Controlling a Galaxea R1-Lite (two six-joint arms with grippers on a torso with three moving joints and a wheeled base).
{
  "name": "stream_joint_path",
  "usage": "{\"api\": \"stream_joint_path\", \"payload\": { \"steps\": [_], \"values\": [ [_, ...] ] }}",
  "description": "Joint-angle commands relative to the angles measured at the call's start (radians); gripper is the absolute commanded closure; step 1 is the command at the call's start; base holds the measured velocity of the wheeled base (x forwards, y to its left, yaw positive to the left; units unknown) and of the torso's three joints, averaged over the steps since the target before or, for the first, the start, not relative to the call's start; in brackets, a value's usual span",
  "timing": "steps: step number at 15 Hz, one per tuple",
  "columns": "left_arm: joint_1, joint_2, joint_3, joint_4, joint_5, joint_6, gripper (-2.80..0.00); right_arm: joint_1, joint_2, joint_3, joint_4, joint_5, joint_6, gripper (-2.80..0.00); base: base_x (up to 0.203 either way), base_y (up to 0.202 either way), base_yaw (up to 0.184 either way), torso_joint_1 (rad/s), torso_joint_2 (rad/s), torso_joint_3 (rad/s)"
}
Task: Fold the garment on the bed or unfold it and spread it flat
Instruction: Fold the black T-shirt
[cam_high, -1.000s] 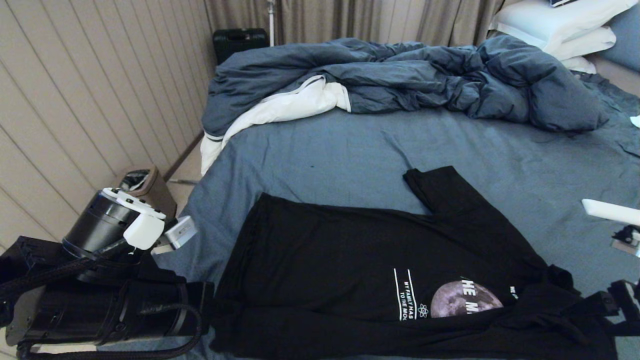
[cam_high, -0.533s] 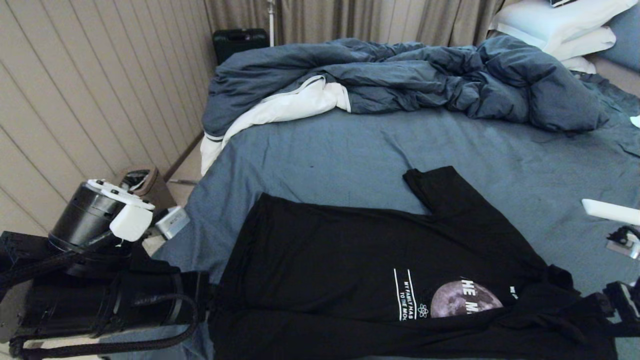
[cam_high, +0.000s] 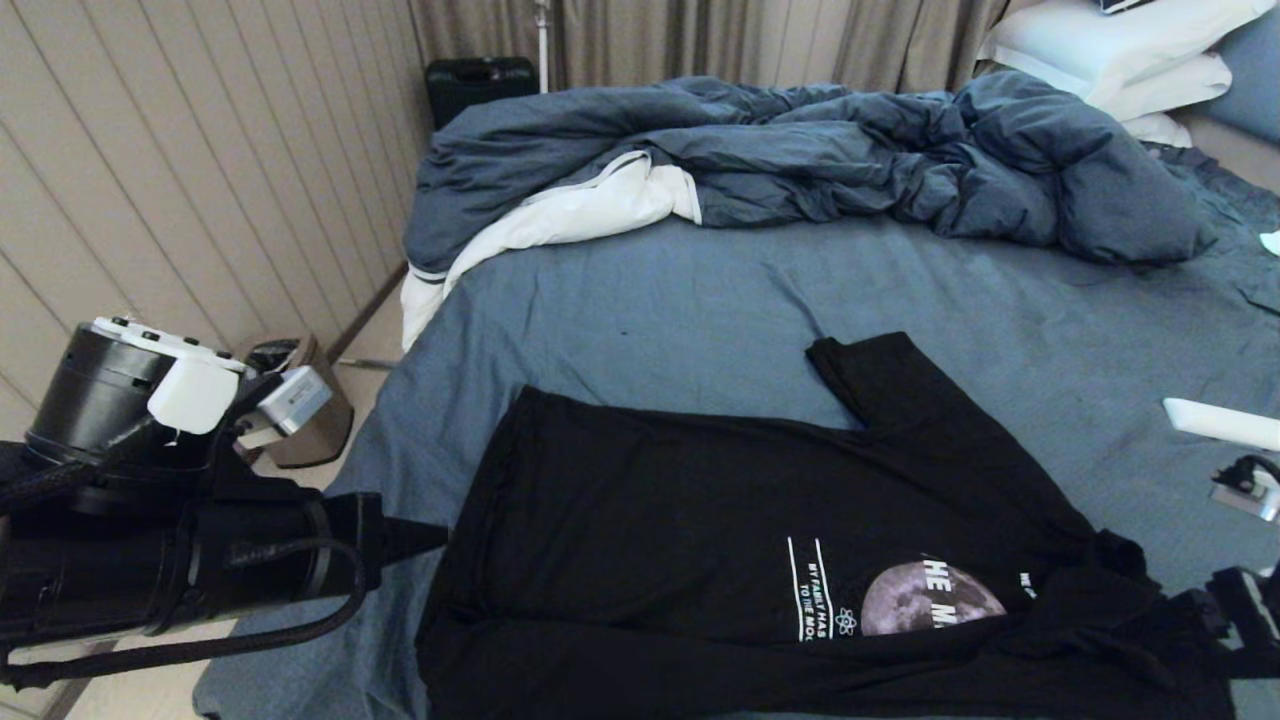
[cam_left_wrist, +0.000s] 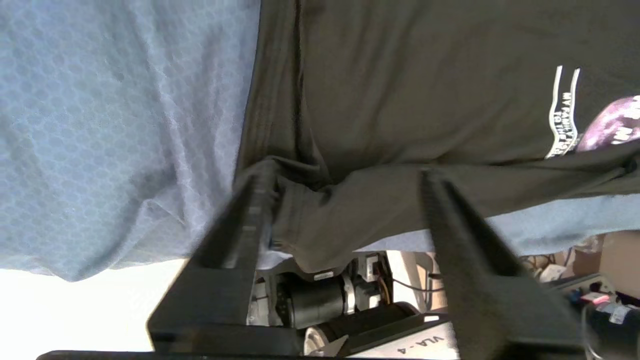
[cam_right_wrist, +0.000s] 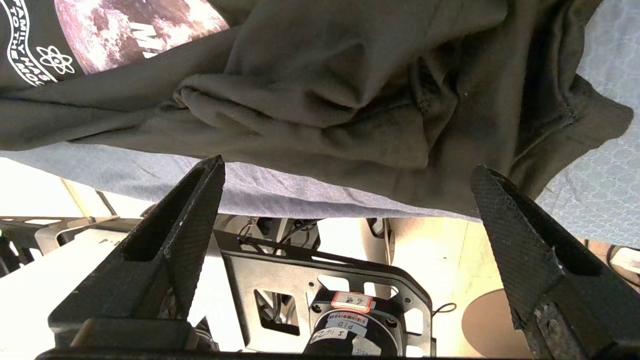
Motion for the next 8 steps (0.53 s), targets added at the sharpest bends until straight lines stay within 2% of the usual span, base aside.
{"api": "stream_joint_path", "payload": {
  "steps": [1,5,8],
  "values": [
    [0.001,0.0,-0.003,0.001,0.0,-0.008,0.0,-0.001,-0.007,0.002,0.004,0.003,-0.002,-2.8,0.0,0.0,0.0,0.0,0.0,0.0],
    [0.001,0.009,-0.008,-0.005,-0.002,-0.012,0.0,0.002,-0.006,0.028,-0.004,0.003,-0.002,-2.8,0.0,0.0,0.0,0.0,0.0,0.0],
    [0.009,0.036,-0.013,-0.058,0.0,-0.014,0.0,0.017,0.014,0.03,-0.005,0.007,-0.001,-2.8,0.0,0.0,0.0,0.0,0.0,0.0]
  ]
}}
